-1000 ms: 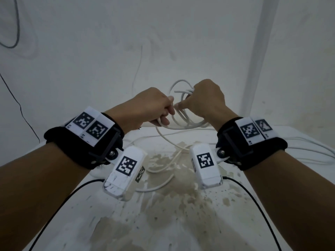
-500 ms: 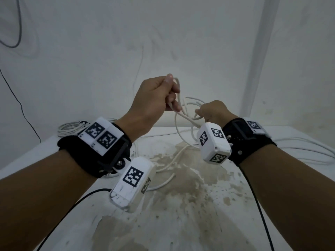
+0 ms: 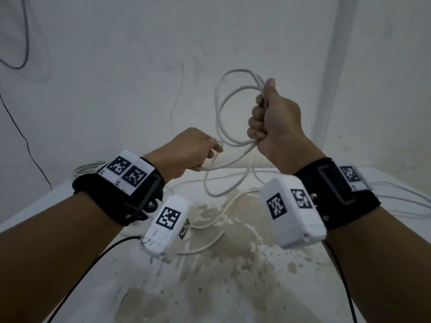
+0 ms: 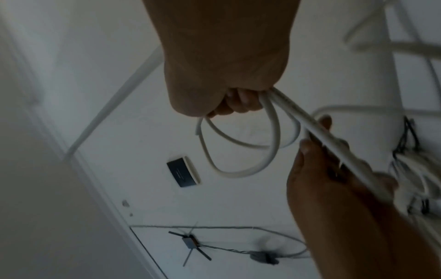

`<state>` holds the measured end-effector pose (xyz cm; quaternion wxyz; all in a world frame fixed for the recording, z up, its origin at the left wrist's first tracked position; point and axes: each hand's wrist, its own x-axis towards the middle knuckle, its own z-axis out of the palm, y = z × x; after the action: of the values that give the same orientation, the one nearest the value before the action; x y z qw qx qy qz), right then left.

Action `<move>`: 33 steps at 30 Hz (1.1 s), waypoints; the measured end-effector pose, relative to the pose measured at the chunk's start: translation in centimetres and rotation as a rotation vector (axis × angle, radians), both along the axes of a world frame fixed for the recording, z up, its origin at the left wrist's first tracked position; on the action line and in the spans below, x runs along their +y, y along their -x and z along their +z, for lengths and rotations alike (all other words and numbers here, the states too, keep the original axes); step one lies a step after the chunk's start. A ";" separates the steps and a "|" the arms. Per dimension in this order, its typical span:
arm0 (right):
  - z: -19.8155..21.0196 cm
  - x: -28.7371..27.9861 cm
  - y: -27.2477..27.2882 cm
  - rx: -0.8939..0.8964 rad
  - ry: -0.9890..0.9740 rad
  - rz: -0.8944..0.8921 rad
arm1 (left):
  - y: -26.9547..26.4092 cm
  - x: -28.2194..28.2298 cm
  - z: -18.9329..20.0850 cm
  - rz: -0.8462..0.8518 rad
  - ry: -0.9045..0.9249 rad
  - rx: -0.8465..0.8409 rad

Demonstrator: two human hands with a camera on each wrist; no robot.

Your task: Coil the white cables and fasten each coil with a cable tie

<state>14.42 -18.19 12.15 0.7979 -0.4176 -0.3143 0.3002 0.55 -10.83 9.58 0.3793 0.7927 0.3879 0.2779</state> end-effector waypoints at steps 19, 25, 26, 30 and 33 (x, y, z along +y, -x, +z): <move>-3.0 1.7 1.6 0.114 0.048 0.221 | 0.4 2.2 2.5 0.052 0.150 -0.374; -2.1 2.4 0.3 0.350 -0.187 -0.018 | 1.0 1.2 1.4 0.069 0.712 -0.527; -2.0 2.5 0.2 0.364 -0.202 -0.039 | 0.8 0.8 1.0 0.046 0.783 -0.606; -2.3 2.6 1.2 0.306 -0.192 -0.020 | -0.6 -0.3 0.4 0.106 0.773 -0.808; -2.4 2.5 1.8 0.197 -0.109 -0.055 | -1.2 -0.3 0.7 0.196 0.645 -0.858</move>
<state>12.60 -15.70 9.72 0.8544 -0.3507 -0.2385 0.3003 1.77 -11.16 10.23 0.6998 0.4117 0.3360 0.4773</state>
